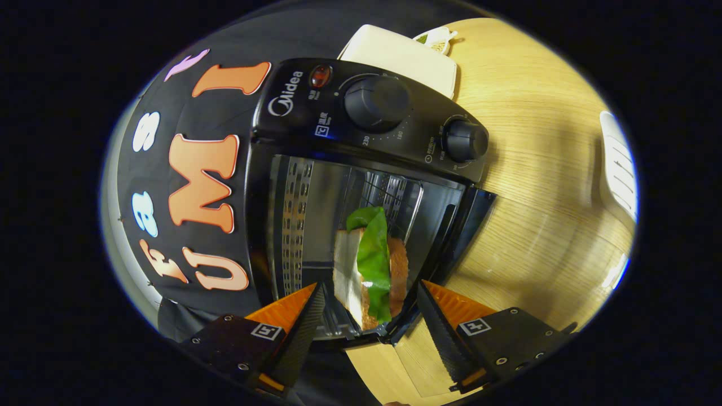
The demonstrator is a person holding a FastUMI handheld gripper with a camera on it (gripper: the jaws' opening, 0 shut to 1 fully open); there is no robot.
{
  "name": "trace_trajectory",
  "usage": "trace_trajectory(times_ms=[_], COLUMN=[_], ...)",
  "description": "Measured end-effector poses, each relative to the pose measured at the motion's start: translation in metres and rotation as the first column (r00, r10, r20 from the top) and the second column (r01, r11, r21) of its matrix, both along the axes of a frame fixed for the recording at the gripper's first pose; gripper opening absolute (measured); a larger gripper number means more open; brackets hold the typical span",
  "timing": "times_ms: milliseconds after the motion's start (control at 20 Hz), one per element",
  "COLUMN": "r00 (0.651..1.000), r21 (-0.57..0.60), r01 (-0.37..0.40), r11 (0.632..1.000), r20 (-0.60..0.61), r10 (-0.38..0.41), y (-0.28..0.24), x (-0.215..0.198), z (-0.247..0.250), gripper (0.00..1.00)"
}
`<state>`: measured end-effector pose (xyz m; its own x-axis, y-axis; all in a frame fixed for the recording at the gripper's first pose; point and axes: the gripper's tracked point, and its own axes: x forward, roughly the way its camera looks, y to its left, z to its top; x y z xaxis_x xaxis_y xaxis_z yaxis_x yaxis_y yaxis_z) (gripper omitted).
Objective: Open the toaster oven, put the food inside, and close the toaster oven door.
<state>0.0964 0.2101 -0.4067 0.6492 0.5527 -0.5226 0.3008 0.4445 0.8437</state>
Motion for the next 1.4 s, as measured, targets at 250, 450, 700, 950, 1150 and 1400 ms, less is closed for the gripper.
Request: trace_trajectory(times_ms=[250, 450, 700, 950, 1150, 1400], r00=[0.993, 0.965, 0.907, 0.856, 0.811, 0.783], r21=[-0.16, -0.312, -0.596, -0.798, -0.867, -0.861], r01=[-0.061, -0.128, -0.205, -0.258, -0.319, -0.388], r11=[0.985, 0.941, 0.776, 0.544, 0.383, 0.327], r20=[0.093, 0.178, 0.182, 0.072, -0.041, -0.122], r10=[0.076, 0.19, 0.38, 0.512, 0.583, 0.61], y=[-0.025, -0.032, -0.062, -0.091, -0.095, -0.083], x=[-0.038, -0.067, -0.111, -0.156, -0.176, -0.181], z=[0.032, 0.064, 0.059, 0.035, 0.002, -0.029], gripper=[0.98, 0.98, 0.98, 0.99, 0.99, 0.99])
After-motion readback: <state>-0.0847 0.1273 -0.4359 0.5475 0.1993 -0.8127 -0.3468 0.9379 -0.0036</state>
